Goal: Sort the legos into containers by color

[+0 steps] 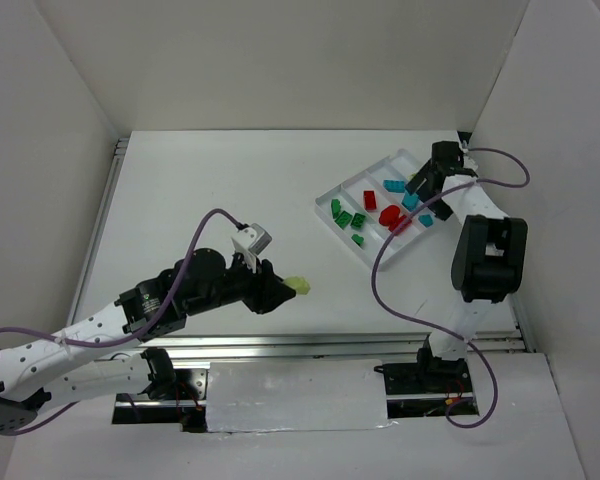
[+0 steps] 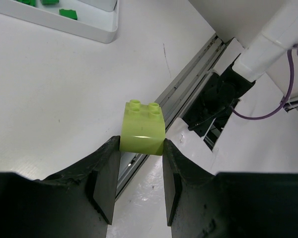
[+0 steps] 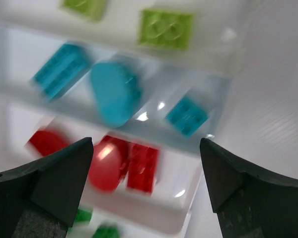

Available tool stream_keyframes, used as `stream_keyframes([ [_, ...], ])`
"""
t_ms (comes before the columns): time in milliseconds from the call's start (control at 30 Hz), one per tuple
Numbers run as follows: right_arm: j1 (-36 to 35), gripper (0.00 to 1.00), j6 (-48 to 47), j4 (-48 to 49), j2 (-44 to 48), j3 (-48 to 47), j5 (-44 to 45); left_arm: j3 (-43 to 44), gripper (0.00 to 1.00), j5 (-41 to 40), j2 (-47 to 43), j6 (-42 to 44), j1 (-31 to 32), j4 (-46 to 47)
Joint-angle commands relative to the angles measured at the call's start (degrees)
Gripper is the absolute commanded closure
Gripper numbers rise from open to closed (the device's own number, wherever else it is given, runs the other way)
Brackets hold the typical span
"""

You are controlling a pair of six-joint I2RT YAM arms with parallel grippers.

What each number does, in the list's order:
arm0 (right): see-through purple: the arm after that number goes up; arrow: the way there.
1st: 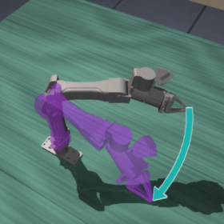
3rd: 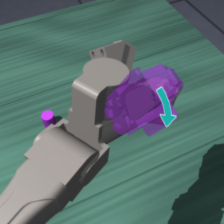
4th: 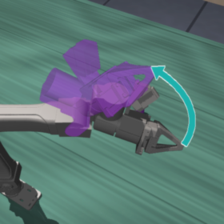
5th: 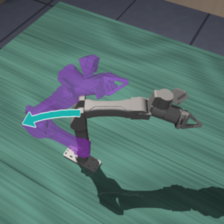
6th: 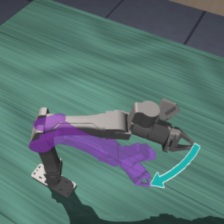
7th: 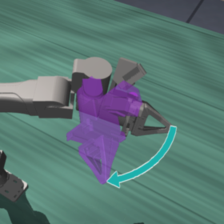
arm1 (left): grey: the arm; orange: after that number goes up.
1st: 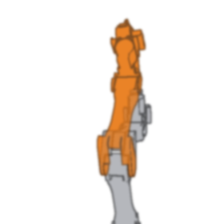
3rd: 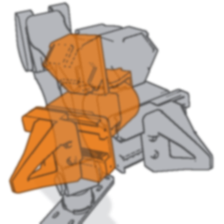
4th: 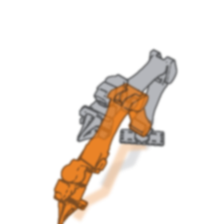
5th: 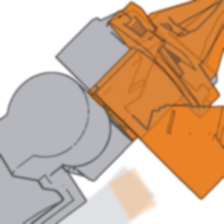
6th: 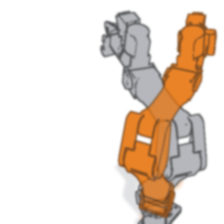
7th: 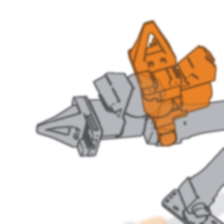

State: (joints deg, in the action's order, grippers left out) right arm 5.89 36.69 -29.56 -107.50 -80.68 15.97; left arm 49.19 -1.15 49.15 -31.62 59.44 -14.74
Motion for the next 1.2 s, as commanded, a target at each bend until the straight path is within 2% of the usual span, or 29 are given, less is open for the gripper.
stream_keyframes([
  [0, -3.2, 0.05, -5.8, 6.5, 14.0, 4.1, -17.1, 2.1, 1.0, -1.1, -0.7, -0.8, -0.6, 5.9],
  [33, -3.8, 0.05, -7.0, 11.8, 19.5, 6.2, -25.0, 2.2, 1.0, -0.9, -0.8, -1.2, -1.7, 6.6],
  [67, -4.2, 0.05, -8.2, 14.9, 21.8, 10.2, -40.5, 2.3, 1.0, 0.6, -0.8, -2.0, -2.7, 7.4],
  [100, -5.6, 0.0, -8.6, 20.3, 26.4, 12.1, -47.4, 2.4, 1.0, 2.4, -0.7, -2.7, -5.6, 9.3],
  [133, -7.5, 0.0, -8.6, 23.2, 28.7, 16.1, -52.6, 2.4, 1.0, 4.6, -0.6, -3.3, -7.6, 10.6],
  [167, -8.7, 0.0, -8.5, 26.0, 30.8, 17.8, -58.0, 1.8, 1.0, 10.6, -0.2, -4.9, -9.7, 12.2],
  [200, -10.1, 0.0, -8.8, 27.5, 33.2, 19.3, -59.6, 1.4, 1.0, 14.6, 0.2, -6.1, -12.2, 13.8],
  [233, -11.8, 0.0, -8.8, 30.6, 36.9, 22.0, -62.3, 0.7, 1.0, 18.5, 1.1, -7.4, -17.5, 18.9],
  [267, -12.1, 0.0, -7.4, 33.1, 38.5, 23.4, -65.9, -1.1, 1.0, 26.7, 1.7, -10.7, -19.9, 22.0],
  [300, -12.2, 0.0, -4.9, 35.9, 40.2, 25.1, -72.5, -2.3, 1.0, 30.8, 2.4, -12.7, -22.2, 25.5],
  [333, -12.8, 0.0, 2.3, 46.2, 43.6, 29.7, -74.9, -3.6, 1.0, 34.2, 3.3, -16.9, -25.5, 34.1],
  [367, -13.1, 0.0, 4.9, 50.3, 45.2, 31.4, -76.7, -6.4, 1.0, 36.8, 3.7, -18.6, -26.6, 38.3],
  [400, -15.2, 0.0, 7.3, 55.6, 47.5, 33.9, -78.0, -7.3, 1.0, 40.9, 4.6, -21.1, -27.4, 42.0],
  [433, -16.6, 0.0, 9.1, 57.1, 48.5, 34.4, -78.3, -8.2, 1.0, 42.7, 5.3, -22.5, -27.4, 45.5],
  [567, -23.5, 0.0, 6.9, 53.0, 52.5, 35.3, -77.8, -13.1, 1.0, 46.8, 7.3, -30.9, -27.5, 65.7],
  [600, -24.2, 0.0, 8.3, 56.5, 53.9, 36.5, -77.8, -13.5, 1.0, 47.4, 7.6, -31.9, -27.6, 67.1],
  [733, -27.1, 0.0, 15.9, 65.2, 54.8, 41.3, -78.8, -14.0, 1.0, 48.2, 8.9, -34.4, -27.6, 70.6],
  [767, -28.6, 0.01, 15.3, 65.2, 54.6, 41.4, -78.3, -14.1, 1.0, 48.1, 9.0, -34.5, -27.5, 70.9],
  [900, -30.2, 0.03, 8.2, 54.9, 54.8, 40.1, -72.4, -13.8, 1.0, 47.5, 8.8, -33.6, -27.5, 69.0],
  [1033, -31.4, 0.07, 12.2, 60.4, 53.5, 40.6, -74.1, -13.2, 1.0, 47.0, 7.8, -31.4, -27.6, 64.8],
  [1167, -33.9, 0.09, 11.0, 59.6, 52.7, 39.5, -73.4, -13.2, 1.0, 46.8, 7.8, -31.0, -27.6, 64.1],
])
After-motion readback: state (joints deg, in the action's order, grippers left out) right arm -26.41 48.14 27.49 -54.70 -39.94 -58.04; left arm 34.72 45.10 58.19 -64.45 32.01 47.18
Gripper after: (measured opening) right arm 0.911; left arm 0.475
